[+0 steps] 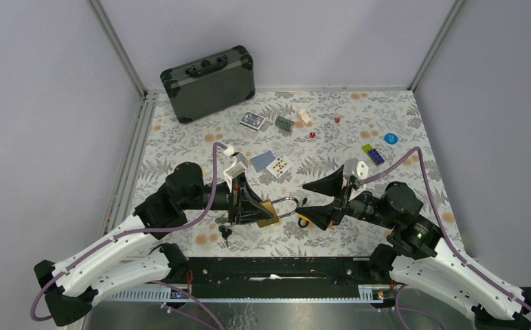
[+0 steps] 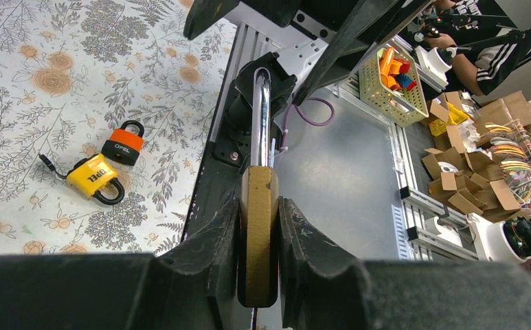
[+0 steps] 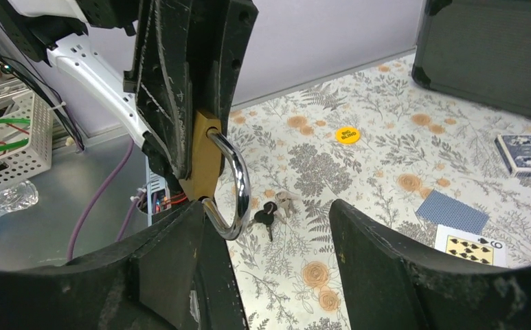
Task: Lock with the key
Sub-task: Lock the lock.
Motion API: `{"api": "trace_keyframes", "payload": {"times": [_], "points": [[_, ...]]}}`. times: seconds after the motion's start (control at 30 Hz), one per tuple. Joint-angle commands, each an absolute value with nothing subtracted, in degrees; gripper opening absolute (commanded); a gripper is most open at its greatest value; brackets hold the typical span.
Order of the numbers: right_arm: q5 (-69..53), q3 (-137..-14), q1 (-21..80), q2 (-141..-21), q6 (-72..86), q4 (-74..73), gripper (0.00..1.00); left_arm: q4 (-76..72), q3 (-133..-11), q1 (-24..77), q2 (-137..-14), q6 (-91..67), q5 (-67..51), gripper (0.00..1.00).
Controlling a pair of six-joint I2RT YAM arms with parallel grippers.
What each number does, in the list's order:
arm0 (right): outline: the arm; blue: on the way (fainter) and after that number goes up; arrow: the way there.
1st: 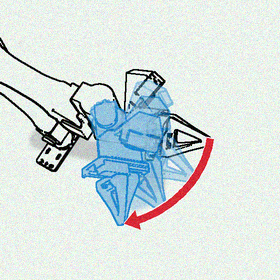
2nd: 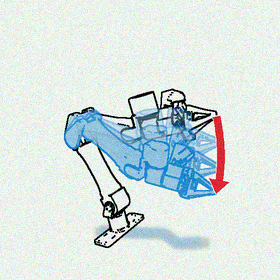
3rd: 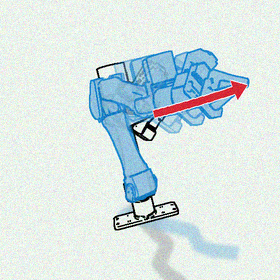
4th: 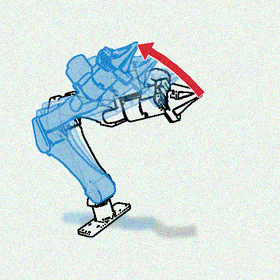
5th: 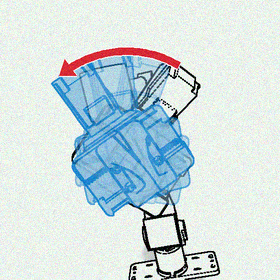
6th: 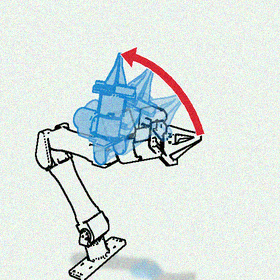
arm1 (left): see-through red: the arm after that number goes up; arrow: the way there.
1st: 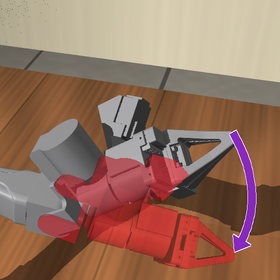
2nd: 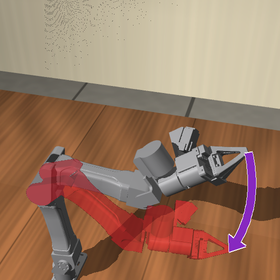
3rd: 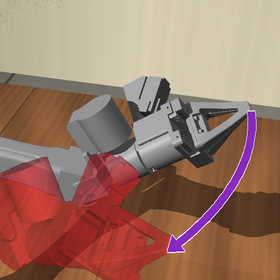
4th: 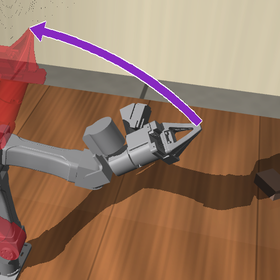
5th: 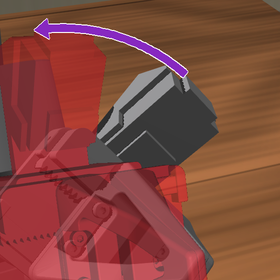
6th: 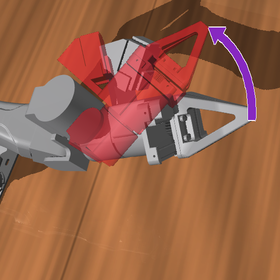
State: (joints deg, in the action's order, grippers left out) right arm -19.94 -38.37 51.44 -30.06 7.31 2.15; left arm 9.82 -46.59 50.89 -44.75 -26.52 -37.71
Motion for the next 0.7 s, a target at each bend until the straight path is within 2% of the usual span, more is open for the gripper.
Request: {"api": "trace_keyframes", "payload": {"times": [0.0, 0.47, 0.67], "points": [[-19.3, -40.3, 51.5, -31.9, 8.3, 2.7, 0.73, 2.6, -50.7, 50.8, -43.1, -26.2, -38.1, 0.0], [-20.5, -37.9, 51.5, -33.2, 10.4, 6.3, 0.4, 1.9, -49.7, 50.8, -43.2, -26.5, -38.5, 0.0], [-20.9, -37.7, 51.5, -33.1, 11.1, 6.4, 0.32, 1.9, -49.4, 50.8, -43.2, -26.6, -38.5, 0.0]]}}
